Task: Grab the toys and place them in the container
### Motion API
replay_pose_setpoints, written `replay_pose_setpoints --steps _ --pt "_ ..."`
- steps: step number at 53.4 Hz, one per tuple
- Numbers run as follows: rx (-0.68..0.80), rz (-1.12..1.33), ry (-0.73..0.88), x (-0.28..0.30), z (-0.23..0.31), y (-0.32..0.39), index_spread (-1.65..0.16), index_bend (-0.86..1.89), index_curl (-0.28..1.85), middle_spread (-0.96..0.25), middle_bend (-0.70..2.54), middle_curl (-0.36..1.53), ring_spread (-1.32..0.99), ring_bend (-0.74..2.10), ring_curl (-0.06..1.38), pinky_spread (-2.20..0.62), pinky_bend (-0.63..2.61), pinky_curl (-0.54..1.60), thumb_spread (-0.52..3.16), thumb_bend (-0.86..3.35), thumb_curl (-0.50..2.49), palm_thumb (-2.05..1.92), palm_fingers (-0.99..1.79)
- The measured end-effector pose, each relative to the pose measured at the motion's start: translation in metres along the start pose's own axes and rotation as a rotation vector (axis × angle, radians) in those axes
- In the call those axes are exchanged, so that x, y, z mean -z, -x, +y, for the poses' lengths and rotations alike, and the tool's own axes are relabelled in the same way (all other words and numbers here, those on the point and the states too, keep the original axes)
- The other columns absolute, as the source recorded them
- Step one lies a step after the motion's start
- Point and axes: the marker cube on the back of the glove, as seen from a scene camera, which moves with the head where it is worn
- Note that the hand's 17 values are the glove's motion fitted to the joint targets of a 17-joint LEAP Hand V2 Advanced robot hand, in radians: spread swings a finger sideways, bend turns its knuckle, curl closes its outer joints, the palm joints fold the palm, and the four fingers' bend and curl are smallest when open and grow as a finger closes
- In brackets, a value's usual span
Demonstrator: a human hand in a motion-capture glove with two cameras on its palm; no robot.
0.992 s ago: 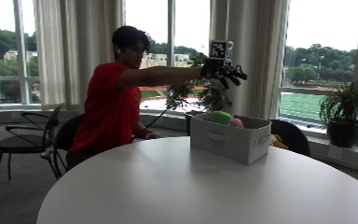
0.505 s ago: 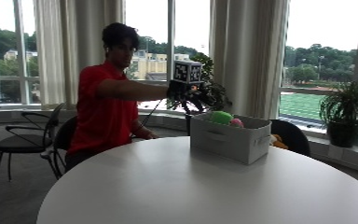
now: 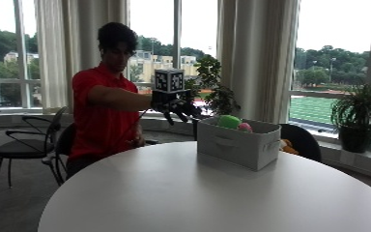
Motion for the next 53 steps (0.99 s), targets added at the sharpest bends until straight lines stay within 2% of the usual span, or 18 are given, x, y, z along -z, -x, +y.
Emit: replay_pose_setpoints --steps 2,7,24,53 --pt "0.045 0.021 -0.01 -0.01 0.018 0.008 -0.4 0.19 0.28 -0.11 0.18 0.33 -0.19 0.82 0.33 -0.03 1.3 0.31 1.24 -0.01 0.4 0.01 0.0" --pt "0.037 0.057 -0.059 -0.03 0.052 0.016 -0.41 0.18 0.29 -0.11 0.18 0.33 -0.2 0.82 0.32 -0.02 1.29 0.31 1.24 -0.01 0.4 0.02 0.01" --pt "-0.001 0.091 -0.068 -0.047 0.062 -0.035 -0.41 0.18 0.32 -0.12 0.18 0.33 -0.2 0.81 0.31 -0.01 1.26 0.31 1.25 -0.02 0.39 0.03 0.0" --pt "-0.037 0.084 -0.075 -0.057 0.08 -0.059 -0.41 0.17 0.33 -0.13 0.18 0.32 -0.2 0.81 0.29 0.0 1.24 0.32 1.26 -0.01 0.38 0.04 0.01"
